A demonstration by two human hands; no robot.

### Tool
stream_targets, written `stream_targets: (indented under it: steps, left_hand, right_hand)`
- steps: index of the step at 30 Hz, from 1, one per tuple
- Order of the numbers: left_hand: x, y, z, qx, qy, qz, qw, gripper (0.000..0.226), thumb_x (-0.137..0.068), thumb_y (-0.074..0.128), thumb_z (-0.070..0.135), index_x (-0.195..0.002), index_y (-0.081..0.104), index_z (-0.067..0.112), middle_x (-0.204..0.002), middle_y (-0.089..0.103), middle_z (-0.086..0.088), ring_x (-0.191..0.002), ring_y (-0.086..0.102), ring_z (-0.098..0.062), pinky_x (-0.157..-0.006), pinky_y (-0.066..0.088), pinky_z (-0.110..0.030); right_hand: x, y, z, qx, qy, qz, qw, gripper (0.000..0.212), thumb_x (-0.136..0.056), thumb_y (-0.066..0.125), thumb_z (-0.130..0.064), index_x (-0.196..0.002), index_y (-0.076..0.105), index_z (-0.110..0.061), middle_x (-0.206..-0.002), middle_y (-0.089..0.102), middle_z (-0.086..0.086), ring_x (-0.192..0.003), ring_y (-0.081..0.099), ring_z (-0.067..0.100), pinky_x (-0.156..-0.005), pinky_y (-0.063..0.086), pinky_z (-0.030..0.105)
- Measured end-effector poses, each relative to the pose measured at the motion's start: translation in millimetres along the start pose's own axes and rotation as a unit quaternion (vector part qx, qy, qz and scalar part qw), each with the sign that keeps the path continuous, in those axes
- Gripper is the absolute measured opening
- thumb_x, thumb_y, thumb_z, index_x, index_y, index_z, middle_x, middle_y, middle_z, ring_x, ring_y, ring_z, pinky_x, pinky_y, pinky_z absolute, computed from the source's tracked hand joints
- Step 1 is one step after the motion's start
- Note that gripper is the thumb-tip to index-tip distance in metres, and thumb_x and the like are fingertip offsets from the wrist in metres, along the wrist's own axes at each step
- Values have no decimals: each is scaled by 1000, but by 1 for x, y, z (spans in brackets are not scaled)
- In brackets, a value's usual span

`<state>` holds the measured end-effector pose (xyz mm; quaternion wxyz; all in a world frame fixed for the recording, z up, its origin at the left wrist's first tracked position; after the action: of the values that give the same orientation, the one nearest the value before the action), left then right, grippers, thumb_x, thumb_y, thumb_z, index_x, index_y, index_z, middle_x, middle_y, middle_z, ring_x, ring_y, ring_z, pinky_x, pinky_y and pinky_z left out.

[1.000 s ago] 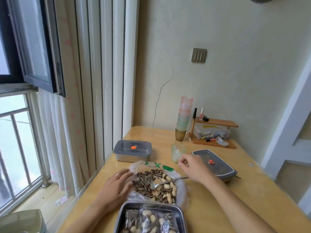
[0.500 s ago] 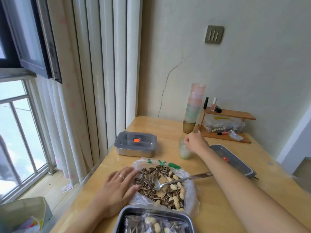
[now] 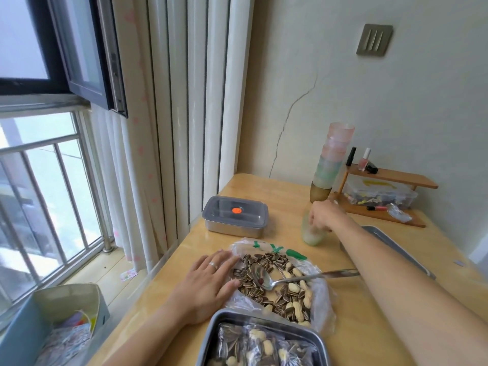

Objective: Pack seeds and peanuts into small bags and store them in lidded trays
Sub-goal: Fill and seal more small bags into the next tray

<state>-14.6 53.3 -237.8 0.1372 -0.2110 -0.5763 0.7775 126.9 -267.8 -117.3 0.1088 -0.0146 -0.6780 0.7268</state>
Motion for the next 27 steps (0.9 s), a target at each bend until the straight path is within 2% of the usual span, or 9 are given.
stream_targets:
  steps: [4,6,7,11,14,17,21,23,27]
  left_hand:
    - [-1,1,-2,-2,3,-2,1000,82,-91,-7,77,-163,8,41,-170,15,13,-157,-2,-3,-125,-9,-29]
    - [-1,2,-2,-1,3,-1,1000,80,-92,-5,76,-163,8,41,-169,15,13,-157,-2,-3,-125,-8,-29]
    - [-1,2,-2,-2,3,1,1000,80,-92,-4,75,-163,8,41,-169,16,13,-157,-1,-3,-125,-8,-29]
    - [-1,2,-2,-4,2,0,1000,78,-93,-1,74,-163,9,40,-169,16,12,-157,0,-4,-124,-9,-29]
    - [-2,3,-3,-12,3,4,1000,69,-100,8,71,-163,10,40,-169,17,12,-157,1,-5,-125,-7,-30]
    - [-3,4,-5,-18,6,10,1000,65,-103,14,67,-162,11,40,-168,19,12,-157,3,-5,-125,-5,-31]
    - [-3,4,-5,-21,8,10,1000,64,-103,14,67,-162,10,42,-168,18,13,-156,3,-5,-126,-5,-31]
    - [-3,3,-5,-23,7,8,1000,65,-102,10,69,-161,9,43,-167,18,14,-156,3,-5,-127,-3,-32]
    - [-3,2,-4,-21,7,4,1000,66,-101,10,69,-161,8,43,-167,18,14,-156,4,-4,-128,-2,-33]
  right_hand:
    - [0,-2,0,-18,-14,33,999,14,-92,66,-15,-101,77,-15,-105,69,8,-91,68,31,-77,60,36]
    - [-1,-2,3,-37,-22,58,997,22,-95,53,-16,-76,64,-17,-84,61,8,-78,60,31,-68,52,34]
    - [0,-2,3,-43,-27,71,996,25,-97,48,-18,-73,57,-17,-79,55,7,-76,55,31,-67,48,34]
    - [5,-1,7,-63,-18,135,989,25,-105,41,-22,-101,64,-14,-102,60,14,-95,60,36,-73,45,37]
    - [5,2,12,-112,-21,163,980,20,-101,46,-17,-95,65,-18,-108,66,13,-99,63,36,-77,52,39]
    - [11,3,14,-171,-36,143,974,28,-94,52,-7,-81,65,-28,-105,66,8,-98,62,32,-82,54,38]
    - [15,-4,21,-229,-30,192,954,29,-92,53,-6,-75,64,-26,-87,70,5,-90,66,31,-81,55,39]
    - [18,-6,24,-249,-29,209,945,26,-93,54,-8,-77,65,-26,-85,71,4,-89,66,29,-82,55,38]
    - [20,2,25,-232,-49,153,959,18,-94,66,-10,-85,77,-21,-96,72,1,-98,63,22,-88,52,35]
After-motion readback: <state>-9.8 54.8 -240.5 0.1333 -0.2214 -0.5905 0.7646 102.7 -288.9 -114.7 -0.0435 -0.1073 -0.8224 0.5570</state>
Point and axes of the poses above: each hand's wrist, its own x-axis away from the middle knuckle, its own y-axis out of the palm, z = x × y, the point moved 2 cm from there along -x, towards the middle knuckle
